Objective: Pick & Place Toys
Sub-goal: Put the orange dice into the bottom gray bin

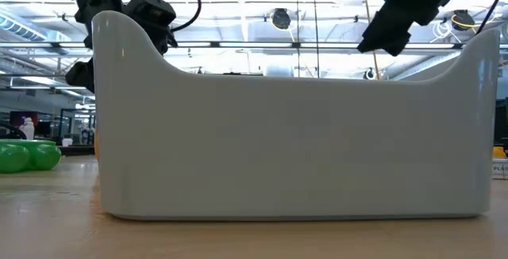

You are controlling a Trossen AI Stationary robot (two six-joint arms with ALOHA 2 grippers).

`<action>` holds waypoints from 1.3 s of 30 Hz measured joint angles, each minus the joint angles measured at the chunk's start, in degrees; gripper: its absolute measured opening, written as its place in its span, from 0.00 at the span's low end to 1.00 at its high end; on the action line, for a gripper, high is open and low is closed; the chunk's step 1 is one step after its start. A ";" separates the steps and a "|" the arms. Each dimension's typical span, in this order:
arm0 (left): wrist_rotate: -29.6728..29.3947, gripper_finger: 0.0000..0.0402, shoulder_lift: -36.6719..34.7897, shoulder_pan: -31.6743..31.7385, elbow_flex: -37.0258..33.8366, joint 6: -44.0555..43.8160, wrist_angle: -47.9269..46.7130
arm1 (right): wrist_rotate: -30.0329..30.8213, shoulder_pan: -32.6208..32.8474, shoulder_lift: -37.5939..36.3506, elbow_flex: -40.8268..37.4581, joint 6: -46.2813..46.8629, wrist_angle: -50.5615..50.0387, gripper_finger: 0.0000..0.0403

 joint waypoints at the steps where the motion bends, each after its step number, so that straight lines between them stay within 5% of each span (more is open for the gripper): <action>1: -0.02 0.91 0.00 0.00 0.00 0.02 -0.11 | -0.88 0.05 0.00 -0.38 0.50 0.45 0.29; 33: 12.48 0.91 16.31 0.33 0.48 3.17 12.78 | -4.03 -0.03 0.00 -1.54 1.33 6.42 0.28; 39: 12.90 0.78 16.15 0.66 0.38 4.20 12.72 | -4.01 -0.03 0.00 -1.54 1.24 6.38 0.28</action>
